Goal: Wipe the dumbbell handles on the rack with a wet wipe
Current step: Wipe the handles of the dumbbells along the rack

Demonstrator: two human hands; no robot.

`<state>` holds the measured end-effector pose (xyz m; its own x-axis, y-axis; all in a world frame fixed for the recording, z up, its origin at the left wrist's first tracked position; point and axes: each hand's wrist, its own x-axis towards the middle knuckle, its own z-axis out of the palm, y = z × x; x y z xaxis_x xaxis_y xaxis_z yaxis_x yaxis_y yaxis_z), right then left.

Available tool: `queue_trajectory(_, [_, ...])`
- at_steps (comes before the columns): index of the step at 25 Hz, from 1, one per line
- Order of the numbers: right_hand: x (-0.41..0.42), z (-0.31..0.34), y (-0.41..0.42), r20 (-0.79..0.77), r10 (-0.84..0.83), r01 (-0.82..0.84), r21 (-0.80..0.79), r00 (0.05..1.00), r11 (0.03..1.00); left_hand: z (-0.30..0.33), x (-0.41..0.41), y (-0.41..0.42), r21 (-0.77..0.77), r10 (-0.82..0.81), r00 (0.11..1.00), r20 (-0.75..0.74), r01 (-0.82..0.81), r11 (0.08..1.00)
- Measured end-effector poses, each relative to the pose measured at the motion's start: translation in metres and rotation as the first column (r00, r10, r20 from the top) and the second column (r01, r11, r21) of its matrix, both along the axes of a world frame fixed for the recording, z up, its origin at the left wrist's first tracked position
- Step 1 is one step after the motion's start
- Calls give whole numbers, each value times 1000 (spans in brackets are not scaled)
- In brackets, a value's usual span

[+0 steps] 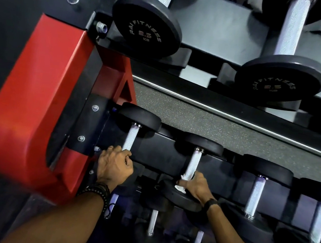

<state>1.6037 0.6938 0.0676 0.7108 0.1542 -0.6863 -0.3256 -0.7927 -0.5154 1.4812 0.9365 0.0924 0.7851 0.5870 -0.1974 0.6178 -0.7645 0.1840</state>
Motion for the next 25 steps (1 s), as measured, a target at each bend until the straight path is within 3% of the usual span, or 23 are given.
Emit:
queue_trajectory(2, [1,9,-16,71,51,-51,0,996,999,1,0,0,-10,-1,1000,5,1,1000])
queue_trajectory(6, [-13,15,-23,247,-42,28,58,968,998,0,-1,1,-9,-2,1000,7,2,1000])
queue_trajectory(10, [9,22,10,515,-325,206,274,793,939,2,0,0,-17,0,1000,15,0,1000])
queue_trajectory(12, [20,24,21,572,-430,287,327,698,900,2,-1,1,-12,6,1000,23,-6,1000])
queue_trajectory(15, [-4,6,4,564,-386,300,243,730,922,1,0,1,-9,-2,1000,3,2,1000])
queue_trajectory(18, [-30,0,-14,368,-410,351,218,835,910,0,-1,2,-2,-13,1000,-5,13,1000])
queue_trajectory(23, [47,5,18,265,-606,561,231,750,795,1,-1,1,1,-23,1000,-8,23,1000])
queue_trajectory(25, [37,-14,10,192,-555,526,183,809,830,1,-2,2,8,-21,1000,-5,21,1000])
